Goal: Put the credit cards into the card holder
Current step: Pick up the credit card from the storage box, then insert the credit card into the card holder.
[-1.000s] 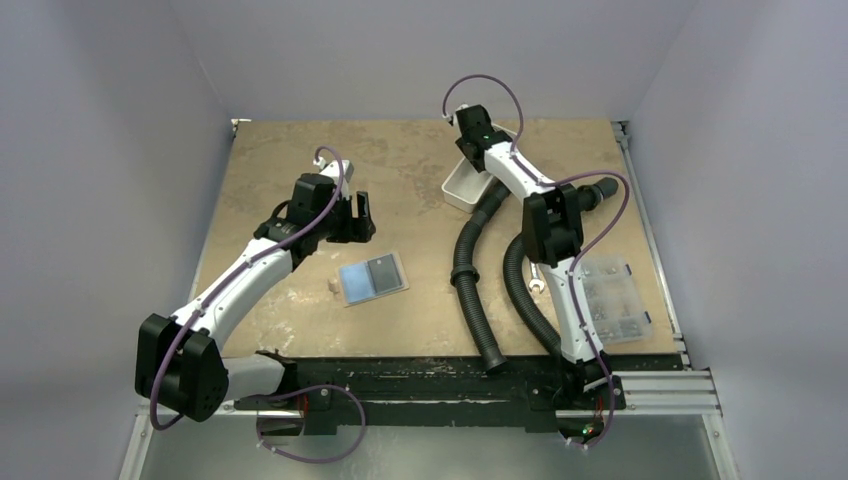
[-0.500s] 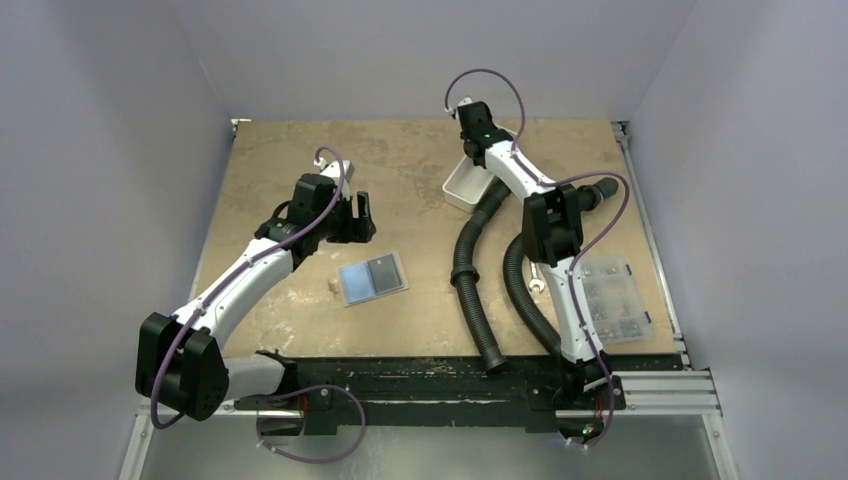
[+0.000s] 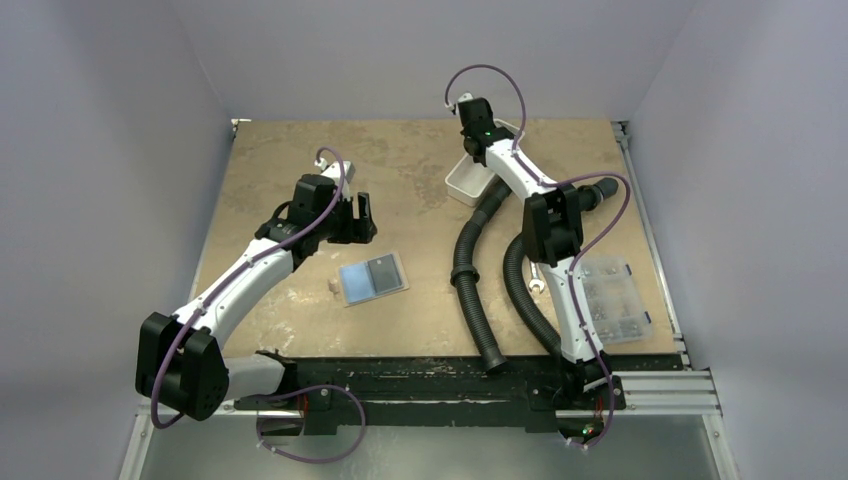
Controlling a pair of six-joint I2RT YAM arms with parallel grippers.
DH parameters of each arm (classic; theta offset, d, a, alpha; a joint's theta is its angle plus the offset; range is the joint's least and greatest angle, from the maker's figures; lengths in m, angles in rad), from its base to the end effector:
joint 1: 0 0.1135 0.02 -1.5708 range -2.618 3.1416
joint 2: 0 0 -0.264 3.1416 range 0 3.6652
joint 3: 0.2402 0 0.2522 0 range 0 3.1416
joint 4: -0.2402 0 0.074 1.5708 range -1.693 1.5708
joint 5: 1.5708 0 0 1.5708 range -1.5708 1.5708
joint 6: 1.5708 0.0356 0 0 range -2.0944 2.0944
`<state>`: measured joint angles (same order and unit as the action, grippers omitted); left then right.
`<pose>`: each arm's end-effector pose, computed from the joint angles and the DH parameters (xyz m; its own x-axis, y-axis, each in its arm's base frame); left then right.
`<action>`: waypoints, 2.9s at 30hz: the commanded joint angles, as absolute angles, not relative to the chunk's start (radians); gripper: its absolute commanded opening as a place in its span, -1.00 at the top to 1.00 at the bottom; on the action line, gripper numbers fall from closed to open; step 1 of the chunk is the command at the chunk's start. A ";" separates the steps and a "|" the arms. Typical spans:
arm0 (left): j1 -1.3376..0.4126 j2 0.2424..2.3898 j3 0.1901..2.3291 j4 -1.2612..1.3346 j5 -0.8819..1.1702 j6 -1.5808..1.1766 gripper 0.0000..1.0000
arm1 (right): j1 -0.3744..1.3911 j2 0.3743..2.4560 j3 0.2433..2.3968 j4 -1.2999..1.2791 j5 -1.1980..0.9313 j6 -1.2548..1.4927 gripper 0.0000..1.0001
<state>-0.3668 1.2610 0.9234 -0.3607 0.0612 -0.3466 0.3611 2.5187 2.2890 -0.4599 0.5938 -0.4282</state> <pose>0.2554 -0.1004 0.2700 -0.7009 -0.0939 -0.7070 0.1739 0.9388 -0.2972 0.5370 0.1815 0.2043 -0.5876 -0.5898 -0.5540 -0.1462 0.7508 -0.6442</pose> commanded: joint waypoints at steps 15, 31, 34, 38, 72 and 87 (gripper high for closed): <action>-0.365 1.261 0.909 -0.308 0.119 -0.339 -0.45 | 0.353 2.370 2.311 -0.533 0.511 -0.324 1.00; -0.361 1.260 0.900 -0.297 0.149 -0.356 -0.44 | 0.278 2.263 2.245 -0.577 0.217 0.060 1.00; -0.345 1.270 0.903 -0.281 0.206 -0.387 -0.46 | 0.237 2.201 2.162 -0.540 0.058 0.171 1.00; -0.288 1.287 0.894 -0.201 0.376 -0.479 -0.47 | 0.219 2.077 2.010 -0.455 -0.129 0.274 1.00; -0.216 1.436 0.331 1.447 0.633 -1.558 -0.17 | 0.519 1.726 0.967 0.904 -0.759 1.259 1.00; -0.185 1.245 0.434 0.828 0.601 -1.205 0.76 | 0.558 1.700 0.892 0.906 -0.738 1.251 1.00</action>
<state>-0.2028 1.2881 0.3588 1.0767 0.5934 -1.3830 0.5495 1.7287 0.9104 0.8642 -0.7284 1.2579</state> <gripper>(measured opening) 0.231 0.066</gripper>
